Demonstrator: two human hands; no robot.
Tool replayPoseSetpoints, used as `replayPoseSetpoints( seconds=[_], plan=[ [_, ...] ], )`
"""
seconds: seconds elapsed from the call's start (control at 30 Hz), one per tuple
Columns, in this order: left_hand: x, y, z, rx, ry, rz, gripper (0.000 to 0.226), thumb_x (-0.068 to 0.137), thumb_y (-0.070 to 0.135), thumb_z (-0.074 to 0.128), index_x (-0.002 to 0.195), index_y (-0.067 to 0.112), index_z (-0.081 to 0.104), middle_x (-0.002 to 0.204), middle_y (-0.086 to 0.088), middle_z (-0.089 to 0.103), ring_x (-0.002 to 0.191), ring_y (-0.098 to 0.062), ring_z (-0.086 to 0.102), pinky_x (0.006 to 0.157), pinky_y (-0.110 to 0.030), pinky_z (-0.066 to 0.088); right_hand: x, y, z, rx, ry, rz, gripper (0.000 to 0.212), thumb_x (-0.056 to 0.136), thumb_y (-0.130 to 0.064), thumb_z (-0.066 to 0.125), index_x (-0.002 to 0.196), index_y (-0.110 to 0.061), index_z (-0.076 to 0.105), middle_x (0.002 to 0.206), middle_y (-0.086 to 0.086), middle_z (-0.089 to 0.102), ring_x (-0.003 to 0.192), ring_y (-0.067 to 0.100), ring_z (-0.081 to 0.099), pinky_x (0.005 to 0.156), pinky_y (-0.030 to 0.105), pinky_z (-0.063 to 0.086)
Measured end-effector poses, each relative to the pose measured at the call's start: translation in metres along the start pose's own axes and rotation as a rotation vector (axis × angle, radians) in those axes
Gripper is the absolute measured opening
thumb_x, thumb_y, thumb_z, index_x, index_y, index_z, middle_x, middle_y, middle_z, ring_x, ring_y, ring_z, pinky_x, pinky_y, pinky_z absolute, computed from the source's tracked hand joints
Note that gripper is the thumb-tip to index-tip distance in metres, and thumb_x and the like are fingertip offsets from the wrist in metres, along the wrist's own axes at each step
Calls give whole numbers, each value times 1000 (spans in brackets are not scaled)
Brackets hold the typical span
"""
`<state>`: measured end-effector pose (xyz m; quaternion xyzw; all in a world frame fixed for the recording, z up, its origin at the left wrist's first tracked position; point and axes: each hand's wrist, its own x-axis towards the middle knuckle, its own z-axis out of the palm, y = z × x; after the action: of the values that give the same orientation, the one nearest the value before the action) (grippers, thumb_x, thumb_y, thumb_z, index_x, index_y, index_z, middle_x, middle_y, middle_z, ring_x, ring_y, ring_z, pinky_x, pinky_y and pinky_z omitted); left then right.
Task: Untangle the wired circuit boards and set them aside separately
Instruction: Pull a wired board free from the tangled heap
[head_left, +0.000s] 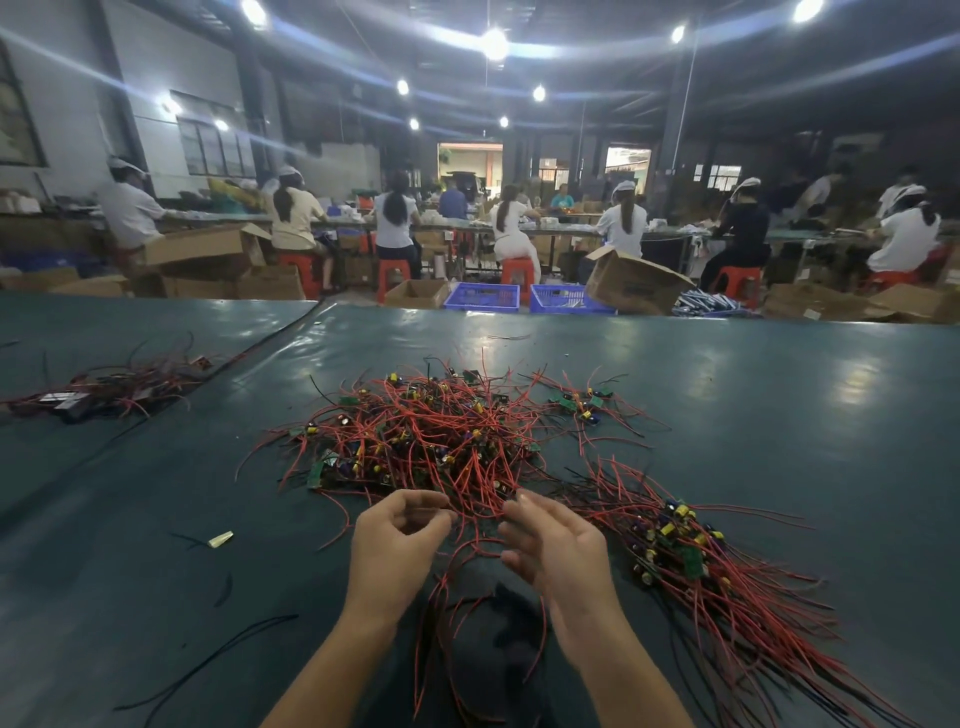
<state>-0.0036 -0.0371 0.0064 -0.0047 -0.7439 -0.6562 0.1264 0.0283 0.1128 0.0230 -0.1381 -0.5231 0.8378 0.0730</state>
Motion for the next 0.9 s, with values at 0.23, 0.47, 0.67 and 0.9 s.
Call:
replayPoseSetpoints(
  seconds=[0.23, 0.47, 0.67, 0.9],
  plan=[
    [18, -8, -23, 384, 196, 194, 15, 87, 18, 66, 88, 32, 62, 96, 4, 62, 85, -13, 59, 73, -24, 47, -3, 16, 8, -354, -92, -103, 8, 93, -18, 67, 95, -25, 71, 85, -8, 74, 88, 11, 70, 58, 20, 53],
    [39, -25, -15, 670, -39, -9, 32, 100, 32, 43, 128, 26, 57, 115, 3, 65, 109, -20, 57, 102, -41, 28, -5, 15, 7, -398, -100, -110, 9, 93, -20, 66, 93, -28, 69, 93, -5, 73, 91, 12, 70, 58, 19, 52],
    [32, -16, -17, 347, 89, 79, 17, 94, 14, 56, 97, 12, 73, 67, 2, 66, 50, -4, 51, 50, -19, 38, -4, 13, 6, -385, -82, -116, 8, 93, -18, 65, 97, -22, 71, 92, -3, 74, 90, 15, 71, 56, 20, 52],
    [-5, 10, 5, -66, 13, 24, 29, 85, 3, 62, 65, 18, 75, 64, -6, 70, 57, -15, 58, 55, -24, 48, -6, 11, 7, -397, -93, -142, 8, 93, -19, 66, 95, -21, 73, 87, -4, 75, 86, 10, 71, 77, 32, 60]
  ],
)
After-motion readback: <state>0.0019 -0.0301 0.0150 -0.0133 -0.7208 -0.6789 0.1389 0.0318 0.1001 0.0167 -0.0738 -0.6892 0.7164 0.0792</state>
